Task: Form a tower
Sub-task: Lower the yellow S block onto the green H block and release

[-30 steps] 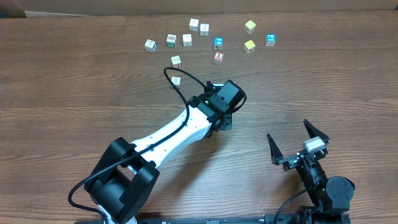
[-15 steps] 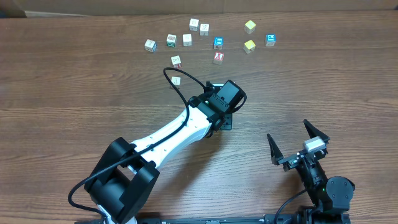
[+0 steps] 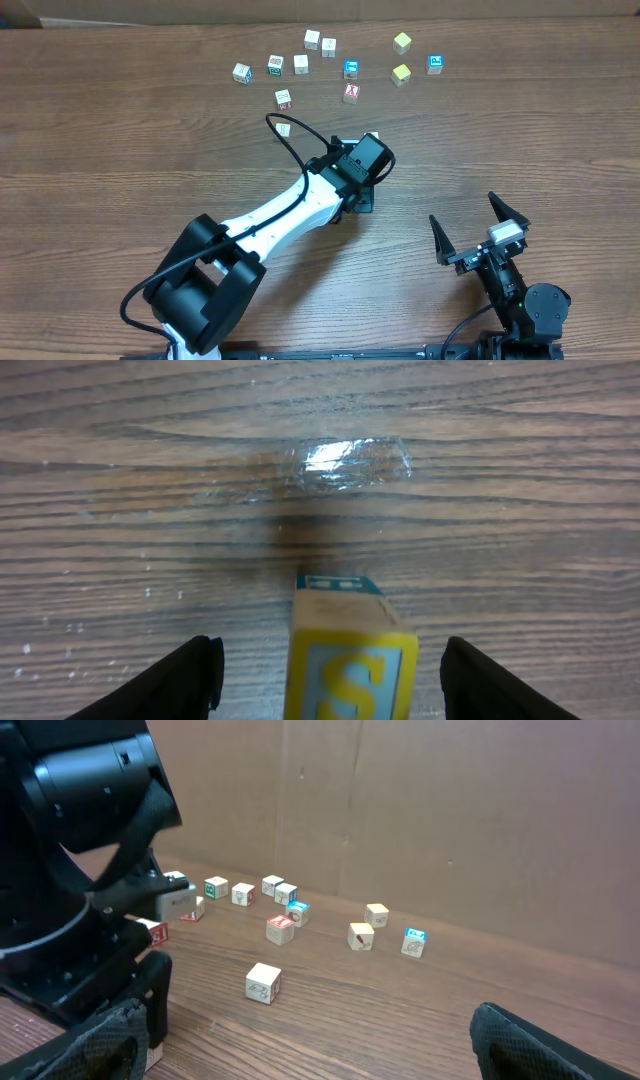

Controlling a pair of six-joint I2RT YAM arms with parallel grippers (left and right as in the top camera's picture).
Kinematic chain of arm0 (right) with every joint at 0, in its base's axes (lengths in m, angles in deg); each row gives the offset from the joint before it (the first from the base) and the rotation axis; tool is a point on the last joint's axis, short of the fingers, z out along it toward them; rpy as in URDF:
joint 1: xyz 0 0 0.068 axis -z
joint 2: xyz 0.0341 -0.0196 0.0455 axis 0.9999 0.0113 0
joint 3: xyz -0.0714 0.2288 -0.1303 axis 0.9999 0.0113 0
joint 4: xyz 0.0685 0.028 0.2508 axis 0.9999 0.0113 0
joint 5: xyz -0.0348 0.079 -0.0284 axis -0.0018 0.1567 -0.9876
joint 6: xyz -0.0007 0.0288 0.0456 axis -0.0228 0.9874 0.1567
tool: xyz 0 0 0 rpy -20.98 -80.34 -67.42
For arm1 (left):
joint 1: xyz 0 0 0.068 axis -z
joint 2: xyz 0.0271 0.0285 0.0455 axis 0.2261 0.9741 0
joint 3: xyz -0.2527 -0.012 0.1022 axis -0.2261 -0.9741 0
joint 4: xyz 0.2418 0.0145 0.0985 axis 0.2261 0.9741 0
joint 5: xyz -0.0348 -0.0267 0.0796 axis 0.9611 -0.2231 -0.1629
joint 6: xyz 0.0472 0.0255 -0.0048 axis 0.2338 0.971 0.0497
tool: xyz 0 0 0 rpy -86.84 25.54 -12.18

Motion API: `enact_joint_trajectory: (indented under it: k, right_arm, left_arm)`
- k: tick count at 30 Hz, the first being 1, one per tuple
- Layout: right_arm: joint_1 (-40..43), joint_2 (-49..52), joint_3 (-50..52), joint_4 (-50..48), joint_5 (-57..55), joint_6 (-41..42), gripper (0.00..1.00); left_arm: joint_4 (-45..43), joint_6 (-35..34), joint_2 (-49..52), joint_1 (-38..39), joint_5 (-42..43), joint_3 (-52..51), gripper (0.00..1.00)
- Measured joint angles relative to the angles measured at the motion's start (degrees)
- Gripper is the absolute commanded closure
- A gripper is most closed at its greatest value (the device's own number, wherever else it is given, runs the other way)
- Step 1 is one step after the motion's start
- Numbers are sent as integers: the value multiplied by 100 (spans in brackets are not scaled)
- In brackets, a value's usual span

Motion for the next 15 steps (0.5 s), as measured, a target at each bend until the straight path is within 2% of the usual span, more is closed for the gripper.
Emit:
enact_joint_trajectory:
  k: [4, 15]
  right_arm:
    - [0, 0, 0, 2, 2, 0, 0]
    - [0, 0, 0, 0, 4, -2, 0]
  left_arm:
    - [-92, -2, 74, 0, 0, 0, 42]
    - [-116, 0, 245, 0, 66, -4, 53]
